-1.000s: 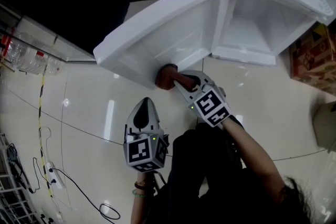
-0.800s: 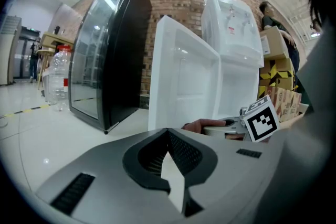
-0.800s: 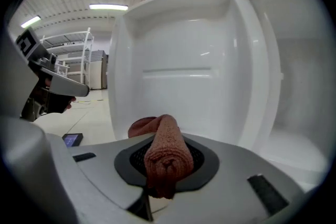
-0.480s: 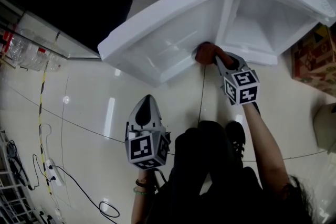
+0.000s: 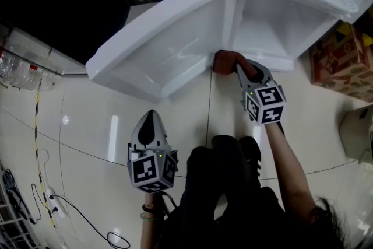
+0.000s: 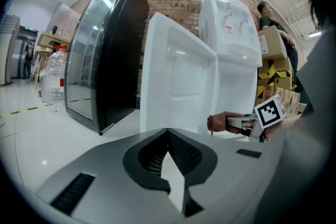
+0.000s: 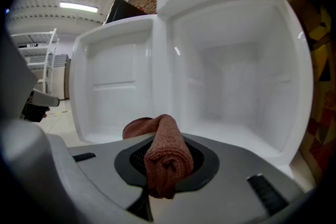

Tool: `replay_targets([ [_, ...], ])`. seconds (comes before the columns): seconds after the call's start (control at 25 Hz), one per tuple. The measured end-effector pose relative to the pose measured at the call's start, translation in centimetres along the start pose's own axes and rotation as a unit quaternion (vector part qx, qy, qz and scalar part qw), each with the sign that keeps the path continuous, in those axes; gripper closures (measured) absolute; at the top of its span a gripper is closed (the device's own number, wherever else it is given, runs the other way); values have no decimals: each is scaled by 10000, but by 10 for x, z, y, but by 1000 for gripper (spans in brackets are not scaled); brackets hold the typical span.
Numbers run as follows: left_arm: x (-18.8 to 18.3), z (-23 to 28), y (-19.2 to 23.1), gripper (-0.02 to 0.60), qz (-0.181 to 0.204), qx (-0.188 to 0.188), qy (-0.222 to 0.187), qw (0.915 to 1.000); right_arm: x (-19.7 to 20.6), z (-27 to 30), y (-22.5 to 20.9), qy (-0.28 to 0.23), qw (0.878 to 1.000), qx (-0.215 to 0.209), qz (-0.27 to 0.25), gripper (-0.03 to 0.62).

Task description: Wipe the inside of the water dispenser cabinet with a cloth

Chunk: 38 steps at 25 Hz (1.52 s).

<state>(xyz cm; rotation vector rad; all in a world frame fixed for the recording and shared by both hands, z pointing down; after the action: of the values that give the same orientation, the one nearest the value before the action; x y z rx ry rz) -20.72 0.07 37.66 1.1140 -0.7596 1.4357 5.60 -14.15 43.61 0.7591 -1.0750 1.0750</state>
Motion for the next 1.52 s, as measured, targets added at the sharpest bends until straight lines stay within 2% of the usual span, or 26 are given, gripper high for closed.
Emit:
replay_targets([
  [0.16, 6, 10, -7, 578, 53, 112, 93, 9999, -9, -5, -69, -52, 9954, 879, 389, 522],
  [0.28, 7, 20, -18, 578, 167, 273, 143, 9994, -20, 1, -101, -81, 9910, 1148, 680, 520],
  [0.52, -4, 45, -36, 578, 351, 489, 149, 9981, -34, 38, -112, 21, 9937, 996, 522, 521],
  [0.68, -8, 59, -42, 578, 430, 596, 198, 9971, -47, 64, -95, -96, 9969, 616, 483, 522],
  [0.88, -7, 72, -44, 578, 317, 548, 251, 9977, -52, 89, -78, -57, 9998, 209, 35, 522],
  [1.08, -10, 88, -55, 578, 391, 564, 324, 9971, -42, 114, -88, 232, 9996, 76, 159, 522],
  [1.24, -7, 98, -57, 578, 702, 625, 274, 9952, -37, 125, -106, 452, 9984, 225, 248, 522],
  [1.36, -18, 101, -65, 578, 412, 549, 320, 9971, -27, 124, -125, 664, 9958, 514, 370, 520],
  [1.52, -20, 101, -66, 578, 384, 534, 332, 9973, -19, 111, -163, 796, 9889, 1149, 494, 522],
])
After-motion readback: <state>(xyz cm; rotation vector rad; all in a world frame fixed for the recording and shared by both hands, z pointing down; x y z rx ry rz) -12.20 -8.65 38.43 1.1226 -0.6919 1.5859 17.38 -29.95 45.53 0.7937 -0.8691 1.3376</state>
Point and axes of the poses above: the fingertips, and each gripper's own axes: z forward along the fingers, y to its left, x out of its underside, the point moved 1 cm from there along -z, backward along the fingers, and after that the axes turned 8 degrees about x, right-handed, at the moved point
